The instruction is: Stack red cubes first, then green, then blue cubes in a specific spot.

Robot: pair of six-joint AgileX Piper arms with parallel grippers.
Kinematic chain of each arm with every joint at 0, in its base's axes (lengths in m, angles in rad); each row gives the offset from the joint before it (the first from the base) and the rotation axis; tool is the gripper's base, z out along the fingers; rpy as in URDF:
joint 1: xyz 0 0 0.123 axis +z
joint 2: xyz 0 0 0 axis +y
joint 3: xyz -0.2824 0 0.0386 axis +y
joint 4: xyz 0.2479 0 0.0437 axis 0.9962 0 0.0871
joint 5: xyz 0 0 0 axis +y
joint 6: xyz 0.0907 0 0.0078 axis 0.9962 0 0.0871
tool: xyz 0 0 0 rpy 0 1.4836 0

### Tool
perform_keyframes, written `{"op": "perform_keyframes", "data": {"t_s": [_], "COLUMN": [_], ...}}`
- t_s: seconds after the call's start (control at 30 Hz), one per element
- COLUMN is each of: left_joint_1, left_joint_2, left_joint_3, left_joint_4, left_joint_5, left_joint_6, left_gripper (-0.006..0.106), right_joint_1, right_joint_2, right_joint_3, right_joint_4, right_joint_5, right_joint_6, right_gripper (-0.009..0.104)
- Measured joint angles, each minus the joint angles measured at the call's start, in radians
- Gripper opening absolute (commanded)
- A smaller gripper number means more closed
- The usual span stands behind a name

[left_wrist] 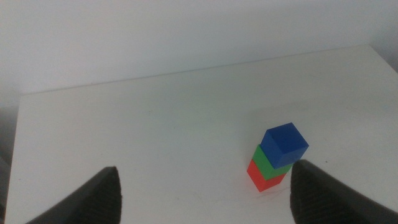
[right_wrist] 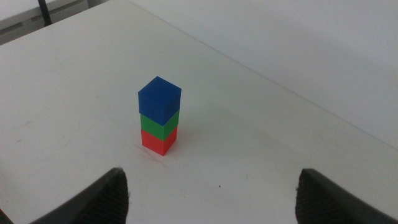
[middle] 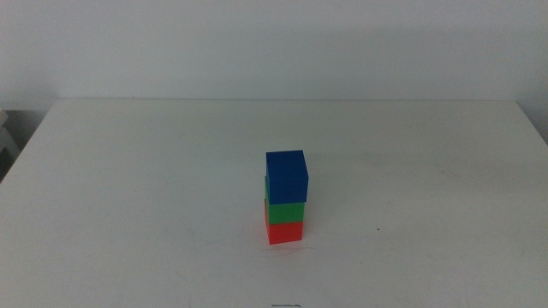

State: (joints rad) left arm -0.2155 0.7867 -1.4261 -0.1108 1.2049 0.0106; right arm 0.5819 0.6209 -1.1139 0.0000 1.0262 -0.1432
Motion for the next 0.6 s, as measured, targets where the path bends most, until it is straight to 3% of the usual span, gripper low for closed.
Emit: {"op": "perform_keyframes", "data": {"t_s": [0.33, 0.53, 0.6], "left_joint_1": [0.0, 0.0, 0.0], "left_joint_2": [-0.051, -0.183, -0.231], "left_joint_3": [0.065, 0.264, 0.347], "left_joint_4": [0.0, 0.005, 0.018], "left_joint_5": [-0.027, -0.264, -0.38], "left_joint_6": [0.0, 0.0, 0.0], "left_gripper": [0.092, 0.092, 0.092], "right_joint_1": [0.0, 0.0, 0.0], "right_joint_2": [0.0, 0.0, 0.0], "right_joint_3": [0.0, 0.017, 0.042], "right_joint_4": [0.0, 0.0, -0.035], "right_joint_5": [0.0, -0.004, -0.017], "right_joint_6": [0.0, 0.0, 0.0], "right_gripper": [0.082, 0.082, 0.082]}}
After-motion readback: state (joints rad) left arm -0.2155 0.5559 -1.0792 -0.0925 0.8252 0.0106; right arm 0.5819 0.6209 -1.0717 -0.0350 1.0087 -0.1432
